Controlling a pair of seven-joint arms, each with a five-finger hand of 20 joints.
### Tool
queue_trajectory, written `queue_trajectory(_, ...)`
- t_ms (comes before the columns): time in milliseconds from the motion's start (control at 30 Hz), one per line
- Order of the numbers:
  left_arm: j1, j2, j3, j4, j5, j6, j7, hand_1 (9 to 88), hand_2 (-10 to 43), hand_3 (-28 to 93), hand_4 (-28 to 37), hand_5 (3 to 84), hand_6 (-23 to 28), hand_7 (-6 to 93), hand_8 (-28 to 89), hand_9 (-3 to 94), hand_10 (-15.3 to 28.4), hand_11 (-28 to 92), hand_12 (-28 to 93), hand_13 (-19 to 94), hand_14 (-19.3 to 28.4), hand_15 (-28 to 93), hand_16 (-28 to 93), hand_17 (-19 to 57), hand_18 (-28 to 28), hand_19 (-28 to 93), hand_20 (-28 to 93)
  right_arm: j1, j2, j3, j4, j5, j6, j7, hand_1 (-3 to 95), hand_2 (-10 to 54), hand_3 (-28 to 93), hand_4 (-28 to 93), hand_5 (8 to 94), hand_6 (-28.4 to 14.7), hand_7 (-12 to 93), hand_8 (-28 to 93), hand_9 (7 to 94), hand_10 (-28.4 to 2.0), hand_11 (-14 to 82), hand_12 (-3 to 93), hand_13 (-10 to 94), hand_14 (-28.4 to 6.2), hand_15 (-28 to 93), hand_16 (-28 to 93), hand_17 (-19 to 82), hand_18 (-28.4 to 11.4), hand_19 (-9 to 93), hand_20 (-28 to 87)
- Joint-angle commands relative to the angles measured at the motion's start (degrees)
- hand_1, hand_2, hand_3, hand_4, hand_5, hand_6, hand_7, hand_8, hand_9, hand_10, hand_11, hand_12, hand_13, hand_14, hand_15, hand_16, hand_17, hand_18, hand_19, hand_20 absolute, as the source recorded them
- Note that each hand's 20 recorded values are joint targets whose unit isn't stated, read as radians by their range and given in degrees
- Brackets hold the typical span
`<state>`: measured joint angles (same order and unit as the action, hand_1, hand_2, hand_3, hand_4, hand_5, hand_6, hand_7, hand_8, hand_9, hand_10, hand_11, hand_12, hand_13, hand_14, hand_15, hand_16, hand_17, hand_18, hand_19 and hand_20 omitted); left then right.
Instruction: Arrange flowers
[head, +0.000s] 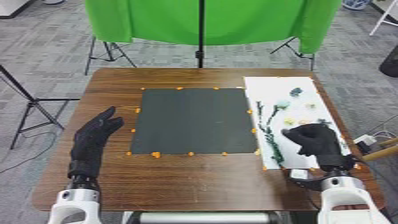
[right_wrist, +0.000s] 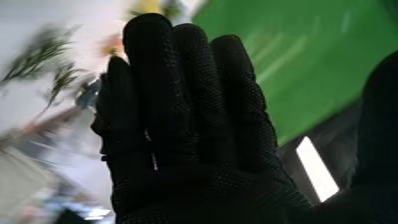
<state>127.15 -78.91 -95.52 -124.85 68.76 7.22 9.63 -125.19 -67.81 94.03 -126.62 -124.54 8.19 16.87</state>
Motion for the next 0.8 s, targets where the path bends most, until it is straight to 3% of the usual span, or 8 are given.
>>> queue_trajectory(33, 0.5, 0.17, -0.29, -0.29, 0.13, -0.2, -0.75, 27.0, -4.5, 63, -20.4, 45.3, 2.5, 9.4, -6, 47.4, 11.9, 18, 16, 37, 15.0, 12, 6, 2.6, 13.2, 8, 21, 1.7, 6.3, -0.6, 0.4, -23.1, -8.3, 3.7, 30.9, -9.5, 51, -28, 66.1, -4.8, 17, -7, 71.6, -17.7, 20.4, 21.4, 74, -11.3, 50, 24, 46, -18.2, 80, 48)
queue_trajectory(233, 0.3, 0.42, -0.26, -0.24, 0.18, -0.5, -1.26, 26.9, -4.5, 63, -20.5, 45.2, 2.5, 9.5, -6, 47.3, 11.9, 18, 16, 37, 15.1, 12, 6, 2.6, 13.2, 8, 21, 6.1, 10.3, -4.5, 3.1, -23.2, -11.7, 5.0, 33.2, -9.5, 46, -28, 69.5, -5.2, 17, -6, 75.6, -17.2, 21.1, 21.3, 80, -8.7, 49, 25, 54, -14.4, 84, 44)
queue_trajectory(367, 0.2, 0.62, -0.18, -0.22, -0.06, 0.02, -1.26, 27.1, -4.4, 63, -20.6, 45.2, 2.6, 9.3, -6, 47.3, 11.8, 18, 16, 37, 15.0, 12, 6, 2.6, 13.1, 8, 21, 9.3, 11.6, -7.6, 5.4, -23.9, -13.9, 5.0, 31.4, -9.5, 51, -28, 72.2, -5.1, 18, -6, 78.4, -16.9, 21.6, 21.2, 83, -7.4, 47, 26, 58, -11.9, 85, 41)
queue_trajectory(467, 0.1, 0.54, -0.13, -0.17, 0.05, -0.43, -1.38, 27.0, -4.5, 63, -20.5, 45.2, 2.6, 9.3, -6, 47.2, 11.8, 18, 16, 37, 15.0, 12, 6, 2.6, 13.1, 8, 21, 11.6, 12.0, -9.7, 7.2, -24.5, -15.3, 4.9, 30.6, -9.5, 55, -28, 73.8, -4.7, 18, -6, 80.5, -16.4, 22.3, 21.3, 85, -6.8, 46, 26, 60, -10.7, 85, 40)
queue_trajectory(800, 0.9, 0.5, -0.47, -0.51, 0.0, -0.67, -1.93, 27.1, -4.5, 63, -20.6, 45.2, 2.7, 9.2, -6, 47.1, 11.9, 18, 16, 37, 14.9, 12, 6, 2.4, 13.1, 8, 21, 12.1, 13.3, -14.0, 10.3, -27.0, -18.4, 5.7, 35.0, -9.5, 56, -19, 76.9, -3.8, 24, -6, 84.1, -15.8, 26.3, 22.6, 89, -5.2, 44, 29, 62, -9.3, 88, 37)
